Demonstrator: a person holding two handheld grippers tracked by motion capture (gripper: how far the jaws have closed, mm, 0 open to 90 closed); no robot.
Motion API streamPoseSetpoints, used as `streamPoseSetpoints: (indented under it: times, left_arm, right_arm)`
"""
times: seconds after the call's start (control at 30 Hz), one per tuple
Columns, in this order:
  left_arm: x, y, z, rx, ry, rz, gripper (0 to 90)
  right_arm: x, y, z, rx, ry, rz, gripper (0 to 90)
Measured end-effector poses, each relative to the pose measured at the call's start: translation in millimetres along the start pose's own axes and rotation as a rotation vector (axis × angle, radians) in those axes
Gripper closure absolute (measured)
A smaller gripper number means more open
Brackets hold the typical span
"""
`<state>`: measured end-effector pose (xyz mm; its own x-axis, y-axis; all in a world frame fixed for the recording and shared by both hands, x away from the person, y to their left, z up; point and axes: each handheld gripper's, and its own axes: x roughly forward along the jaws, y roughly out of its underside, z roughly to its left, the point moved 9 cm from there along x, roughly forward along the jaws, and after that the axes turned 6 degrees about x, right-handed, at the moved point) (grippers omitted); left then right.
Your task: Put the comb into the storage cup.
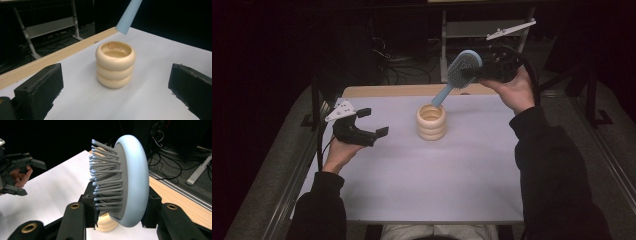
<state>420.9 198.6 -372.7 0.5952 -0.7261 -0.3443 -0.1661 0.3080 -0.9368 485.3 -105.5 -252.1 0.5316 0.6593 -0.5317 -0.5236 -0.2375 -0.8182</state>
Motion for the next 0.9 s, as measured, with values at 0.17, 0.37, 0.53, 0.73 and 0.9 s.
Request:
streamPoseSetpoints:
  times: [0.17,0.37,0.53,0.73,0.9]
  left_arm:
    - [-6.5,11.8,2.6,-0.005,-0.006,-0.009,0.0]
    - [-7.9,26.2,2.5,-0.016,-0.007,-0.006,0.0]
    - [-10.1,35.7,1.9,-0.026,-0.013,0.001,0.0]
    - [-15.5,40.0,5.4,-0.027,-0.031,-0.01,0.0]
    - [-16.4,46.6,8.8,-0.029,-0.041,0.004,0.0]
  right_arm:
    - [6.6,4.4,-2.2,-0.006,0.001,0.009,56.4]
    - [16.8,11.3,-3.3,-0.002,-0.004,0.025,56.3]
    - [24.2,15.2,-3.5,-0.002,-0.01,0.037,56.3]
    - [31.3,19.4,-3.4,-0.004,-0.016,0.044,56.3]
    - [37.8,23.8,-4.7,0.003,-0.02,0.051,56.3]
